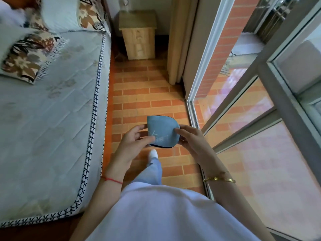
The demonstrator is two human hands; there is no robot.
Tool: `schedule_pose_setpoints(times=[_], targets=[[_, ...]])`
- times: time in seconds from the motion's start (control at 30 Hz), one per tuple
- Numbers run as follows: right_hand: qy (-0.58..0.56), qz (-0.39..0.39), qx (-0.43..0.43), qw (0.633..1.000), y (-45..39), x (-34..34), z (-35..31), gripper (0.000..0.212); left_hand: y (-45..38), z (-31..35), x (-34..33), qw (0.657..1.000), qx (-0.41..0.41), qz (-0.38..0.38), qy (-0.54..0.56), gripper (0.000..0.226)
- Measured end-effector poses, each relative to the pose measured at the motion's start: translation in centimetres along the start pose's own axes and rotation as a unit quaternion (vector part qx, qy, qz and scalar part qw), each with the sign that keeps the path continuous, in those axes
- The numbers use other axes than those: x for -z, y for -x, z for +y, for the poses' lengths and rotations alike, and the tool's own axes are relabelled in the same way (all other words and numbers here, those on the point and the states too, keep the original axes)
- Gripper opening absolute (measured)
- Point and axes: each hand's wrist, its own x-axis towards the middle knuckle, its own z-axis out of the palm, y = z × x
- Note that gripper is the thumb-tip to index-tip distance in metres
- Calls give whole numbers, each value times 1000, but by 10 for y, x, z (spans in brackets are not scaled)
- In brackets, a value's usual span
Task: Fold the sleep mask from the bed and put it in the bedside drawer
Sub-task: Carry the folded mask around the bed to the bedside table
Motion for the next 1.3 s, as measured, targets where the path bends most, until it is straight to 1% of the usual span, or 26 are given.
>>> schedule_pose_setpoints(times=[0.27, 0.47, 0.6, 0.67, 0.73, 0.83, 1.03, 1.1, 1.2, 1.3], targets=[[16, -10, 1, 1000, -114, -14, -51, 14, -111, 46, 13, 1000, 4, 21, -11, 62], [29, -18, 20, 999, -217, -42, -116, 12, -207, 117, 37, 1000, -24, 15, -10, 49], [38, -23, 26, 999, -279, -64, -152, 18, -264, 160, 58, 999, -28, 18, -22, 53], [37, -18, 24, 999, -304, -74, -165, 17, -287, 175, 68, 999, -30, 17, -19, 55], [43, -15, 23, 999, -325, -83, -177, 16, -309, 187, 77, 999, -22, 9, -23, 56], [51, -14, 19, 998, -352, -92, -191, 22, -337, 201, 87, 999, -10, 2, -32, 61], [59, -15, 11, 998, -412, -104, -215, 23, -394, 222, 100, 1000, -1, 11, -22, 66], [62, -14, 7, 998, -437, -108, -222, 20, -414, 229, 102, 1000, -3, 23, -14, 67], [67, -28, 4, 997, -478, -112, -233, 12, -449, 244, 106, 999, 0, 44, -10, 67], [63, -48, 0, 997, -520, -120, -251, 11, -484, 262, 113, 998, 3, 57, -5, 64]])
